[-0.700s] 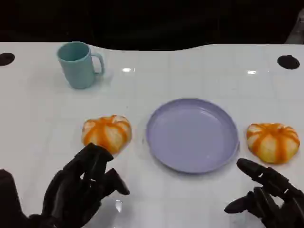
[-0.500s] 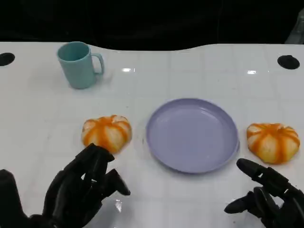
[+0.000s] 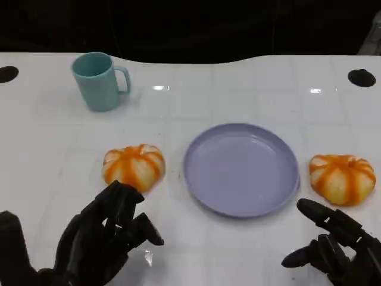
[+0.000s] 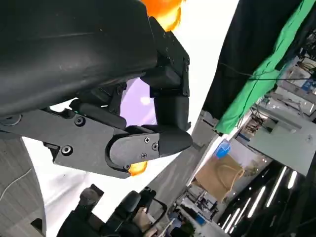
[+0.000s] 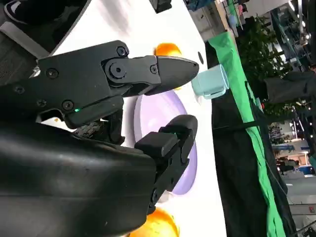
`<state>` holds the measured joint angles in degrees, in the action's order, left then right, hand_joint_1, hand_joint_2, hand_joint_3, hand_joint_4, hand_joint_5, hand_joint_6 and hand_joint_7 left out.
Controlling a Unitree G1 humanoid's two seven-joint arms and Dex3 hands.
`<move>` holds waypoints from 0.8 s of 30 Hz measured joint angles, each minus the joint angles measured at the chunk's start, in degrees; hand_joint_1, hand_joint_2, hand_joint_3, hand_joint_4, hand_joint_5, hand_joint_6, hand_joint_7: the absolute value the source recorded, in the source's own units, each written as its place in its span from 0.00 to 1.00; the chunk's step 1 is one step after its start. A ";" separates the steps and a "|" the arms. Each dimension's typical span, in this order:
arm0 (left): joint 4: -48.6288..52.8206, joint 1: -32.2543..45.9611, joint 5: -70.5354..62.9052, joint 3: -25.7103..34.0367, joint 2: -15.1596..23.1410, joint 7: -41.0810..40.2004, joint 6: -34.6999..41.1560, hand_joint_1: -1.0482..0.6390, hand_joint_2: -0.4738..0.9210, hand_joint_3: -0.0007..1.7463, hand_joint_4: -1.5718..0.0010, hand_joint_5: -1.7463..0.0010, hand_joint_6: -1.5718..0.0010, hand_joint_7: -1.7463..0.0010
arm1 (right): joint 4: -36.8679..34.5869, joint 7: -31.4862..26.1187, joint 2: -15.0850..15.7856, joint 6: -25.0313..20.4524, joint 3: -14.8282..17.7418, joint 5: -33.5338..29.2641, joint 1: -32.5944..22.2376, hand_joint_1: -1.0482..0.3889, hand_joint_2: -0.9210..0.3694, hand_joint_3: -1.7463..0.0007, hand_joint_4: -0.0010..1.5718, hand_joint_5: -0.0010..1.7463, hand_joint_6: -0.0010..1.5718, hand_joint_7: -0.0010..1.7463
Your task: Grasp the bread from the table and place it into the plate.
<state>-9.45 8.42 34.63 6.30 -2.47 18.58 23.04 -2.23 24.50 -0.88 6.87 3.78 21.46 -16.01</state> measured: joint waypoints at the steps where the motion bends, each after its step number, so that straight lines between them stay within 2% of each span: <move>1: 0.00 0.00 0.00 0.01 -0.03 -0.10 0.00 0.32 1.00 0.28 0.54 0.00 0.67 0.07 | 0.07 0.00 0.01 -0.20 0.00 0.03 -0.01 0.21 0.00 0.81 0.47 0.63 0.63 0.16; 5: 0.23 -0.17 -2.55 -0.73 0.76 0.79 -2.86 0.31 1.00 0.26 0.61 0.08 0.67 0.29 | 0.11 -0.01 0.04 -0.42 0.00 0.02 -0.02 0.21 0.00 0.81 0.46 0.63 0.62 0.16; 6: 0.74 -0.39 -4.18 -1.31 1.48 1.89 -5.28 0.31 1.00 0.24 0.63 0.18 0.66 0.45 | 0.11 -0.01 0.04 -0.42 0.00 0.01 -0.01 0.21 0.00 0.81 0.46 0.63 0.62 0.16; 8: 1.65 -1.10 -9.09 -2.41 2.87 2.73 -11.05 0.32 1.00 0.21 0.66 0.29 0.66 0.61 | 0.11 -0.05 0.04 -0.42 0.00 0.00 0.00 0.21 0.00 0.81 0.46 0.63 0.62 0.16; 12: 2.18 -3.07 -15.93 -3.90 5.23 3.13 -19.14 0.33 1.00 0.19 0.68 0.34 0.66 0.69 | 0.11 -0.08 0.03 -0.42 -0.01 0.01 0.04 0.21 0.00 0.81 0.46 0.63 0.62 0.16; 20: 3.59 -3.28 -16.69 -4.69 5.35 3.13 -21.23 0.33 1.00 0.19 0.68 0.35 0.65 0.71 | 0.11 -0.09 0.03 -0.42 -0.02 0.01 0.04 0.21 0.00 0.81 0.46 0.63 0.62 0.16; 21: 3.59 -3.29 -16.69 -4.69 5.36 3.13 -21.30 0.32 1.00 0.12 0.79 0.42 0.69 0.77 | 0.11 -0.09 0.03 -0.42 -0.02 0.01 0.04 0.20 0.00 0.81 0.46 0.63 0.61 0.16; 22: 3.57 -3.47 -19.77 -5.19 6.00 2.66 -22.28 0.31 0.98 0.05 0.85 0.52 0.70 0.86 | 0.10 -0.09 0.01 -0.40 -0.02 -0.01 0.03 0.20 0.00 0.81 0.45 0.63 0.62 0.16; 24: 3.46 -4.86 -29.94 -6.90 9.55 0.66 -24.41 0.31 0.97 0.02 0.88 0.57 0.70 0.92 | 0.09 -0.07 -0.11 -0.40 -0.12 -0.02 0.07 0.20 0.00 0.81 0.45 0.63 0.62 0.16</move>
<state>-5.99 3.56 4.69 -0.60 7.09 19.24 -1.36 -2.15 24.43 -0.99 6.46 3.66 21.44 -15.93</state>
